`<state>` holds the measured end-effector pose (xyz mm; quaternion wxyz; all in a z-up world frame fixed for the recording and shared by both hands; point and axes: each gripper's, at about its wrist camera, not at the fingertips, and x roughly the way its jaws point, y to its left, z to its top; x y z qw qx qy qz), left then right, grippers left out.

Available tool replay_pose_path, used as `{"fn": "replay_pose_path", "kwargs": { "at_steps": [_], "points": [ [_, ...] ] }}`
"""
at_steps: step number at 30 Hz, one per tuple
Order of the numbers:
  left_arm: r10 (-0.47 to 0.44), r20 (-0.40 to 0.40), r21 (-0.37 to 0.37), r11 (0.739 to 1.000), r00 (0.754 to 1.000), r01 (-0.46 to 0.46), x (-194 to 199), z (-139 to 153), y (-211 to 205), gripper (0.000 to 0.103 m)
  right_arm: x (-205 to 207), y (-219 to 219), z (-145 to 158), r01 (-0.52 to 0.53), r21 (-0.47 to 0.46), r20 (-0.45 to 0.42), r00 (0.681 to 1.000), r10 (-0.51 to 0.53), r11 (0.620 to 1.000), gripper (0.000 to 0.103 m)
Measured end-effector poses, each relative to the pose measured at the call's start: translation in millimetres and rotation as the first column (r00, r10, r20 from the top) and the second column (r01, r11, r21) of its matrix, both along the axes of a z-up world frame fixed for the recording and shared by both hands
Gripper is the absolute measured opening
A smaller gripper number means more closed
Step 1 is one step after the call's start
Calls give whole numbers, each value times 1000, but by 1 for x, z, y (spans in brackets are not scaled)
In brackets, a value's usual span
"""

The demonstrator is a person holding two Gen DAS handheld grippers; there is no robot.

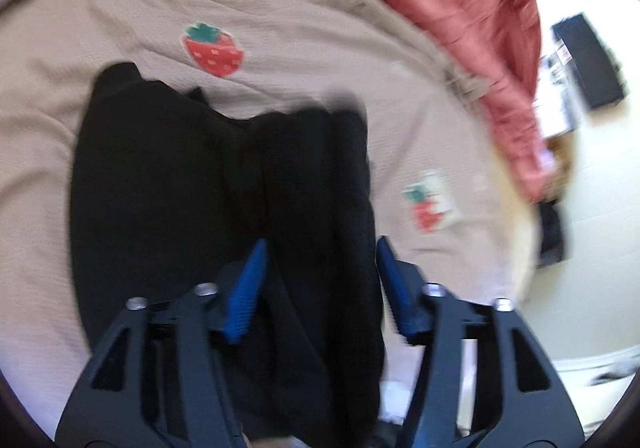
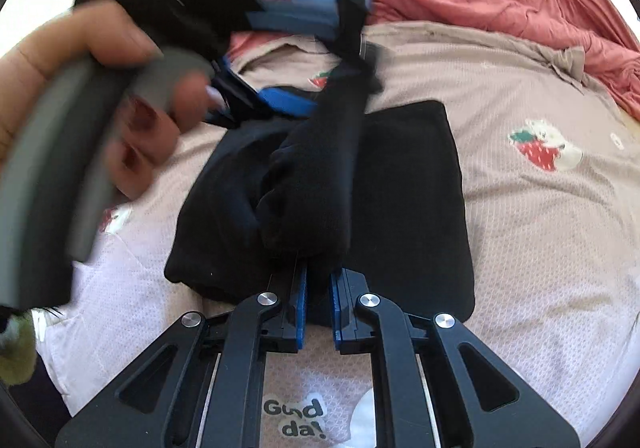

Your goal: Fold small clothes

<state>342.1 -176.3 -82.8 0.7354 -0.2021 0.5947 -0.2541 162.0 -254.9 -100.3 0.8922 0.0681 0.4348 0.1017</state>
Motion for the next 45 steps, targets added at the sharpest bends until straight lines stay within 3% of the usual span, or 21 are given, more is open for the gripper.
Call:
{"fn": "replay_pose_path", "kwargs": {
  "at_steps": [1, 8, 11, 14, 17, 23, 25, 29, 33, 39, 43, 44, 45],
  "points": [
    [11, 2, -19, 1000, 1000, -11, 0, 3, 4, 51, 0, -1, -3, 10, 6, -17, 1000, -10, 1000, 10],
    [60, 187, 131, 988, 981, -85, -26, 31, 47, 50, -11, -33, -11, 167, 153, -143, 979, -145, 974, 29],
    [52, 238, 209, 972, 970, -104, -40, 28, 62, 50, -18, -51, -1, 229, 196, -117, 971, -209, 954, 43],
    [42, 284, 282, 951, 958, -126, -52, 22, 71, 50, -19, -68, 12, 263, 225, -69, 965, -254, 938, 46],
    [22, 308, 319, 939, 951, -125, -61, 16, 76, 50, -7, -79, 18, 243, 237, -44, 970, -240, 941, 57],
    [-48, 302, 383, 921, 952, -75, -74, -10, 58, 50, 20, -92, 19, 195, 229, -38, 981, -191, 954, 64],
    [-83, 325, 438, 896, 942, -72, -80, -16, 48, 50, 32, -92, 18, 172, 262, -43, 985, -166, 950, 66],
    [-119, 357, 480, 874, 926, -73, -88, -19, 39, 50, 52, -82, 16, 130, 248, -54, 991, -120, 960, 72],
    [-103, 357, 449, 891, 928, -73, -87, -18, 45, 50, 75, -75, 9, 108, 197, -61, 993, -98, 974, 73],
    [-105, 370, 448, 891, 923, -78, -91, -16, 44, 50, 108, -65, -12, 66, 171, -100, 994, -49, 983, 71],
    [-93, 375, 435, 896, 922, -87, -92, -15, 46, 50, 110, -50, -15, 15, 151, -77, 997, -4, 988, 53],
    [-88, 375, 432, 897, 923, -90, -92, -16, 46, 50, 109, -46, -15, 1, 135, -67, 998, 8, 991, 46],
    [-83, 375, 428, 899, 923, -93, -92, -16, 46, 51, 109, -42, -14, -10, 118, -56, 998, 16, 993, 32]
  ]
}}
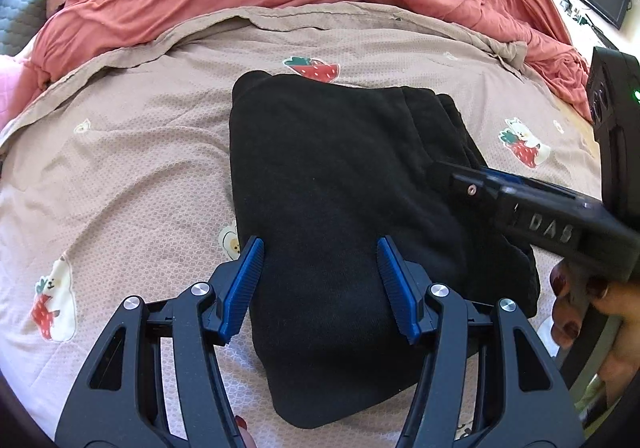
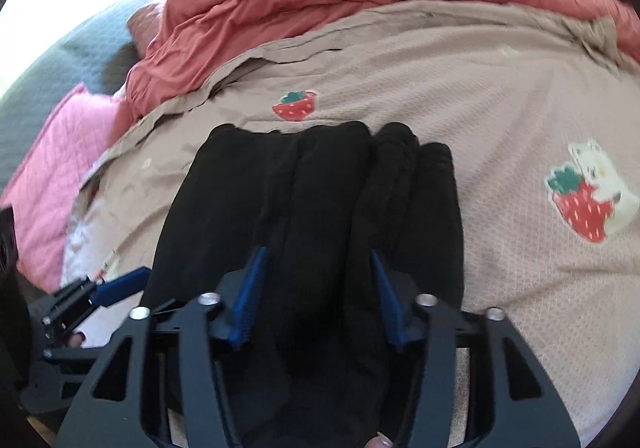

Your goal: Fold small clothes

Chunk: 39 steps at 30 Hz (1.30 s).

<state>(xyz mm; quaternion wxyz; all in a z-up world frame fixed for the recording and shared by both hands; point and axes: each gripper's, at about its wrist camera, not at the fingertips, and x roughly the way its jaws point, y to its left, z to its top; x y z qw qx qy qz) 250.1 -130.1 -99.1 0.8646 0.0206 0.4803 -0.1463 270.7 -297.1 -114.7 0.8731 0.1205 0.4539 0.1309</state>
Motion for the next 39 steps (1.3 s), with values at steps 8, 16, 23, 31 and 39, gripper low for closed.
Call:
{"fn": "replay_pose_path", "kwargs": {
  "at_steps": [8, 16, 23, 31, 39],
  "points": [
    [-1, 6, -72, 997, 1000, 1, -5, 18, 3, 53, -13, 12, 39, -44, -130, 120, 991, 60, 991, 18],
    [-51, 7, -70, 996, 999, 51, -12, 18, -14, 62, -8, -24, 26, 23, -116, 15, 1000, -21, 993, 18],
    [-56, 3, -35, 998, 998, 56, -10, 8, -16, 67, -7, -27, 11, 46, -193, -10, 999, -49, 980, 42],
    [-29, -16, -58, 998, 999, 28, -10, 5, -5, 68, -41, -39, 49, 50, -132, 57, 997, -43, 990, 48],
    [-18, -23, -66, 998, 1000, 17, -12, 5, -2, 68, -65, -29, 32, -12, -57, -72, 997, 8, 998, 45]
  ]
}}
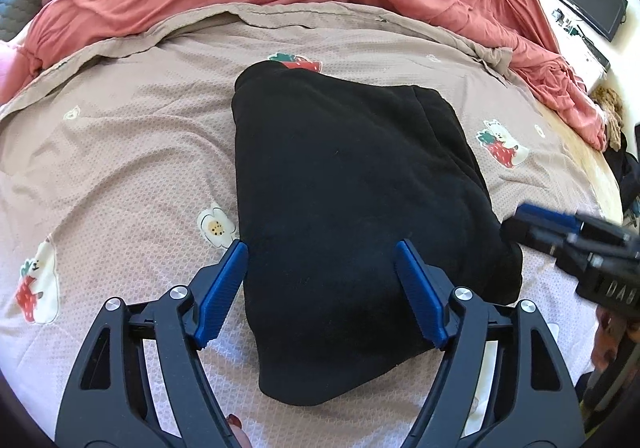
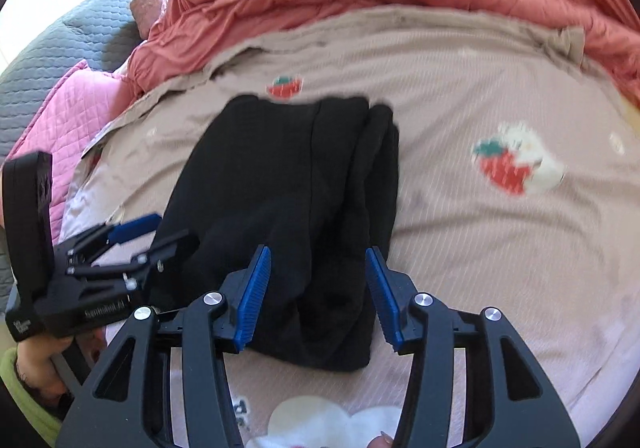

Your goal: Fold small clothes

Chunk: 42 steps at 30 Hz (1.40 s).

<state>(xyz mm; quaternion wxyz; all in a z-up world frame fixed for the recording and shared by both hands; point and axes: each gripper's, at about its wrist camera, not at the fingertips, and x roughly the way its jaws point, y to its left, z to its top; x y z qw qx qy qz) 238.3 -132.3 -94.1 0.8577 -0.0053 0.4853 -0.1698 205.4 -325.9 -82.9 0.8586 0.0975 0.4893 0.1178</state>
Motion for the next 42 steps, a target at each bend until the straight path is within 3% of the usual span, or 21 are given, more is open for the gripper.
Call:
{"fn": "replay_pose_path", "kwargs": {
  "at_steps": [1, 2, 5, 13, 15, 20, 21, 23, 26, 28, 29, 31, 32, 34, 38, 42],
  "points": [
    [0, 1, 1, 1000, 1000, 0, 0, 0, 0, 68, -2, 3, -6, -17, 21, -25, 1000, 17, 1000, 34],
    [-1, 1, 3, 1000, 1000, 1, -1, 0, 1, 68, -3, 7, -10, -51, 41, -46, 998, 53, 998, 10],
    [-1, 0, 5, 1000, 1000, 1, -1, 0, 3, 68, -10, 14, -5, -55, -33, -28, 998, 54, 998, 9],
    [18, -43, -18, 1000, 999, -19, 1, -14, 10, 77, -5, 10, -31, -20, -41, -84, 996, 16, 999, 13],
    [26, -40, -27, 999, 999, -27, 0, -14, 12, 77, -6, 9, -28, -9, -51, -74, 997, 5, 999, 23],
    [30, -36, -15, 999, 999, -31, -3, -10, 14, 77, -9, 7, -21, 6, -47, -48, 999, -8, 999, 31],
    [31, -37, -14, 999, 999, -31, -4, -9, 14, 77, -10, 6, -18, 12, -52, -36, 999, -14, 999, 40],
    [37, -39, -17, 999, 999, -38, -5, -6, 17, 77, -17, 5, -9, 50, -98, 21, 999, -48, 994, 59],
    [41, -28, -17, 999, 999, -41, -12, 4, 20, 77, -31, 4, 8, 90, -120, 113, 991, -76, 989, 69],
    [40, -8, -14, 999, 999, -40, -19, 13, 23, 78, -46, 5, 20, 112, -144, 184, 979, -85, 983, 84],
    [42, 2, -14, 999, 999, -42, -24, 18, 25, 80, -55, 6, 25, 122, -157, 223, 971, -85, 980, 88],
    [45, 37, -2, 999, 998, -44, -35, 30, 29, 94, -75, 9, 36, 137, -190, 294, 953, -76, 972, 91],
    [46, 56, 11, 999, 997, -47, -41, 35, 30, 94, -82, 8, 40, 150, -205, 321, 944, -78, 967, 97],
    [43, 78, 34, 998, 996, -45, -51, 42, 32, 94, -96, 9, 46, 179, -215, 377, 922, -88, 960, 98],
    [40, 137, 74, 996, 990, -51, -75, 60, 38, 94, -117, 12, 54, 195, -190, 409, 907, -103, 962, 99],
    [56, 169, 54, 996, 984, -66, -95, 72, 47, 94, -137, 24, 56, 192, -211, 428, 900, -85, 959, 99]
  ]
}}
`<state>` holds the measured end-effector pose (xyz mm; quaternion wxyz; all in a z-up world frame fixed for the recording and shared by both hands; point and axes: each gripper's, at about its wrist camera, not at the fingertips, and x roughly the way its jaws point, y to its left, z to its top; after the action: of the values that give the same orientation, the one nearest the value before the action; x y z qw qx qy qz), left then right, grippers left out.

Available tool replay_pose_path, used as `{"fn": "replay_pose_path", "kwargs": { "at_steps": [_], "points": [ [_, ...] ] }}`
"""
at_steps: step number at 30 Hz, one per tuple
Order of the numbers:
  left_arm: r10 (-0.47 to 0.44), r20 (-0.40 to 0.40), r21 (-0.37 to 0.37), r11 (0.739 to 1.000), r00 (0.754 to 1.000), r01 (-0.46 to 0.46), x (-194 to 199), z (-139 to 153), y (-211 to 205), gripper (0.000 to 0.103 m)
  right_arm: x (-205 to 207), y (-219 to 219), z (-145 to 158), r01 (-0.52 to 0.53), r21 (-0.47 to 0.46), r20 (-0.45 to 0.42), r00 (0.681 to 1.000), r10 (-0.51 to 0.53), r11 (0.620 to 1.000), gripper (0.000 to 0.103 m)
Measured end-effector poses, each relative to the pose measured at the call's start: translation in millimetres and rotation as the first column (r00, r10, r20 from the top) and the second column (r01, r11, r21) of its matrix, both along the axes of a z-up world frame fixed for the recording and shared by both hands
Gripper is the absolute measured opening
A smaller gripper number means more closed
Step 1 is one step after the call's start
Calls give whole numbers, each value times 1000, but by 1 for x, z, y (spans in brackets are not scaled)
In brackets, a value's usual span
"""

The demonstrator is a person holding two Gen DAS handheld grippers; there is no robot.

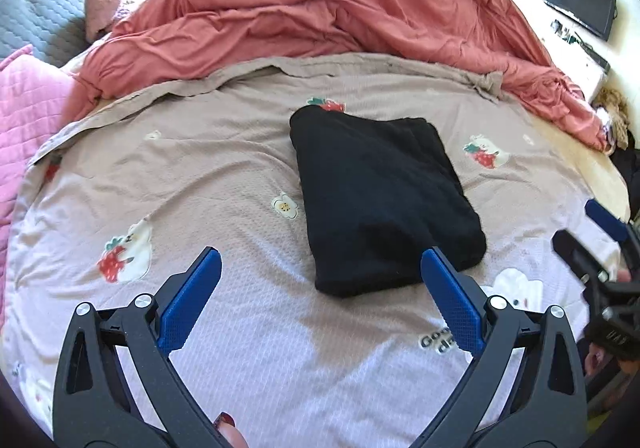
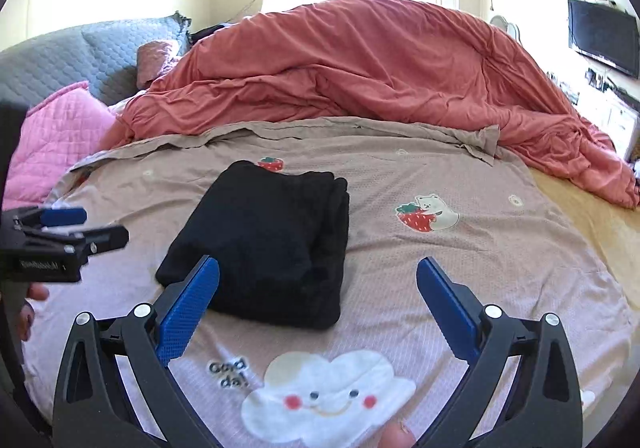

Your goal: Fold small clothes

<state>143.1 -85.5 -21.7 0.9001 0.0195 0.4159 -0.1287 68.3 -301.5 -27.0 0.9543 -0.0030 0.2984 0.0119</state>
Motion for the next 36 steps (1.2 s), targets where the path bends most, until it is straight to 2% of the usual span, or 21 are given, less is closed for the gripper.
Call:
{"fn": "replay_pose_path", "kwargs": {
  "at_steps": [5, 10, 15, 19, 28, 36],
  "points": [
    [36, 2, -21, 999, 999, -36, -24, 1, 11, 94, -20, 12, 1, -18, 10, -10, 1000, 19, 1000, 99],
    [58, -30, -26, 998, 998, -59, -46, -12, 18, 94, -32, 16, -7, -8, 46, -93, 996, 13, 999, 99],
    [49, -68, -23, 998, 996, -51, -61, -27, 24, 94, -34, 22, -16, 8, 24, -140, 990, -4, 1000, 99],
    [68, -97, -48, 996, 993, -73, -64, -30, 30, 94, -34, 20, -16, 13, 26, -144, 990, -9, 1000, 99],
    [77, -79, -37, 996, 994, -80, -66, -21, 27, 94, -36, 19, -19, 15, 47, -170, 985, -6, 999, 99],
    [79, -94, -49, 995, 992, -84, -68, -21, 28, 94, -37, 20, -23, 20, 46, -183, 983, -11, 999, 99]
  ]
}}
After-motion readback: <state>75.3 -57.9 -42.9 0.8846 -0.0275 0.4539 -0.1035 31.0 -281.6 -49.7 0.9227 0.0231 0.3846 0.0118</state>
